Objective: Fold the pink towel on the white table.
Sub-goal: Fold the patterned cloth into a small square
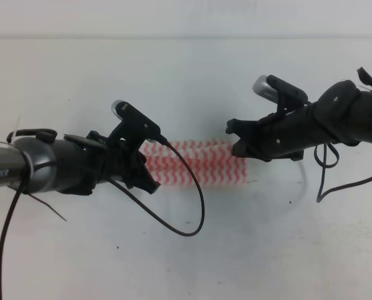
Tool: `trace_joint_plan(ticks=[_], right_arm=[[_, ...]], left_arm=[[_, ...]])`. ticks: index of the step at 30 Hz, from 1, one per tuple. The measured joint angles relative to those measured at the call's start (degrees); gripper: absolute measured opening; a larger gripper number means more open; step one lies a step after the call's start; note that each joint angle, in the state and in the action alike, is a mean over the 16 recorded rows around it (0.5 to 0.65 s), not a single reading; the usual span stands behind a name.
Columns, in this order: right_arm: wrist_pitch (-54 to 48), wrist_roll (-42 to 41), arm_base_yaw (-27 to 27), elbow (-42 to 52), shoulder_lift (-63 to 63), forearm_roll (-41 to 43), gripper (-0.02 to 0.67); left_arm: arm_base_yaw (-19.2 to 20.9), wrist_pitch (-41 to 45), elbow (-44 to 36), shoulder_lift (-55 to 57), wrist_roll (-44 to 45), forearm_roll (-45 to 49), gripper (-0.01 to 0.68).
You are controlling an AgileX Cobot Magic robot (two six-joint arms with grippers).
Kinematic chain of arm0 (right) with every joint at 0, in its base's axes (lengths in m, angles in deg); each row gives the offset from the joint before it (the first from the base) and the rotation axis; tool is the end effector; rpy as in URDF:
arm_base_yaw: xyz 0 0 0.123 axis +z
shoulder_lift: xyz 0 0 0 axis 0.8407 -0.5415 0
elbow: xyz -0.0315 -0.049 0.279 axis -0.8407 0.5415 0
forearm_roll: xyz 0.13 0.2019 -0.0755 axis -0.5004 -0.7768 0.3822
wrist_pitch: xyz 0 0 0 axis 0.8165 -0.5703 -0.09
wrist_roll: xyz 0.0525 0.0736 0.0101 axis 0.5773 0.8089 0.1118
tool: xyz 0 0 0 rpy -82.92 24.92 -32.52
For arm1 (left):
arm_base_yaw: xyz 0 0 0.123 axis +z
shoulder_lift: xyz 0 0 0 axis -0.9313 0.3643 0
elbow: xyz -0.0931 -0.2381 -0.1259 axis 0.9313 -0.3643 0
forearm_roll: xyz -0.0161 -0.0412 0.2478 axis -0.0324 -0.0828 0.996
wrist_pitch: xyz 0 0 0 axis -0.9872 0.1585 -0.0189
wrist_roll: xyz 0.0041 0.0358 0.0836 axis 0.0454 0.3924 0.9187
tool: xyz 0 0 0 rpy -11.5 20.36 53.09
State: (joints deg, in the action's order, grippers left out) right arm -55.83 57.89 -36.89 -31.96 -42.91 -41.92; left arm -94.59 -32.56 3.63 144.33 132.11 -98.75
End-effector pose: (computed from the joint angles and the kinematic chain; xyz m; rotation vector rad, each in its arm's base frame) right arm 0.3844 0.1747 0.1794 0.1134 2.5877 0.7870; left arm 0.3529 -0.1643 0.1460 0.8904 2.1849 0.0400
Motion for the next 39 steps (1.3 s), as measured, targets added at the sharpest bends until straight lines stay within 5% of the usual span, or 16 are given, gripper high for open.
trace_joint_plan(ticks=[39], right_arm=[[-0.21,-0.14,0.01,-1.7,-1.47,-0.03,-0.015]], left_arm=[[0.01,-0.4,1.09,-0.85,0.04,-0.1,-0.002]])
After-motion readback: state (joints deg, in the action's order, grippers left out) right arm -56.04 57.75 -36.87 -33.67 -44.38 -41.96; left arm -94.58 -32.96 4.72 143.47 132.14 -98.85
